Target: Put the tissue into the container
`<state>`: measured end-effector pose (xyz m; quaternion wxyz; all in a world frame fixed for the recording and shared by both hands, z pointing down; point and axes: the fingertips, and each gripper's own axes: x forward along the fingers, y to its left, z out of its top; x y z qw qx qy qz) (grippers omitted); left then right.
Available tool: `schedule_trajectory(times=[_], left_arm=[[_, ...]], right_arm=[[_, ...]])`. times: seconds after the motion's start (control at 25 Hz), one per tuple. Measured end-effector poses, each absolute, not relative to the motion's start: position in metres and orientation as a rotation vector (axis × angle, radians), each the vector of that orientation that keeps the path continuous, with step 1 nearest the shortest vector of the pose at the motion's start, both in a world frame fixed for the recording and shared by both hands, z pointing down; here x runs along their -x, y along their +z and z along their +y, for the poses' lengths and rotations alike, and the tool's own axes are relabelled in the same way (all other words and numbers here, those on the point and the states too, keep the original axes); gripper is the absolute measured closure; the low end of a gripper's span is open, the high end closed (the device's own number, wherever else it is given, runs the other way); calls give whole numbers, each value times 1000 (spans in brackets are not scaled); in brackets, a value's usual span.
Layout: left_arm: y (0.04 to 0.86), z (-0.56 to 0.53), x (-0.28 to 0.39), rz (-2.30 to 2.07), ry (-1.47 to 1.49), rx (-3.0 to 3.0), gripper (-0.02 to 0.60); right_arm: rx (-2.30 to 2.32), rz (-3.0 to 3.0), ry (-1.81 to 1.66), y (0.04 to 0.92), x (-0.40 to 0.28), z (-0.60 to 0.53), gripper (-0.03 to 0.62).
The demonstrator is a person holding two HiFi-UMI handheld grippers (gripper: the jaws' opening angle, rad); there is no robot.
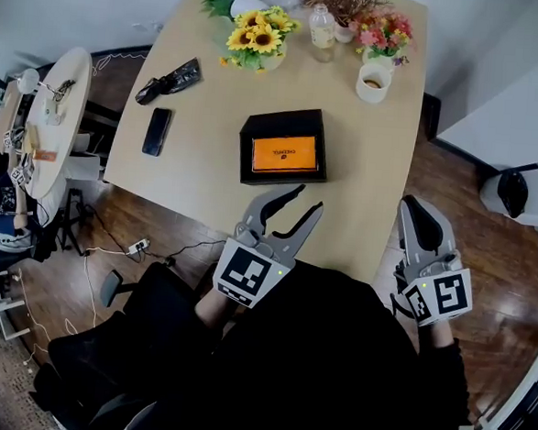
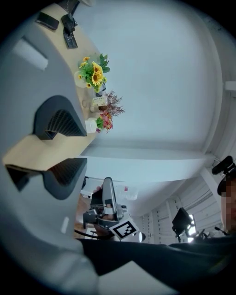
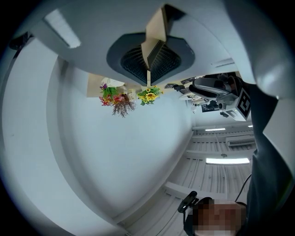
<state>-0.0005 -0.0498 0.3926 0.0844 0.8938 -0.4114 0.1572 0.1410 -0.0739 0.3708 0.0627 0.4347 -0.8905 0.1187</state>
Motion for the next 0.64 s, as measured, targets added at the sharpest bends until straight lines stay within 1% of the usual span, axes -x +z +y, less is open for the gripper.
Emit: schedule_trajectory(times=[0.64], left_arm=[[396,-54,4,-1237,470,-2649,454]], right_arm=[[-1329,-2682,361,373,-139,-77,574]])
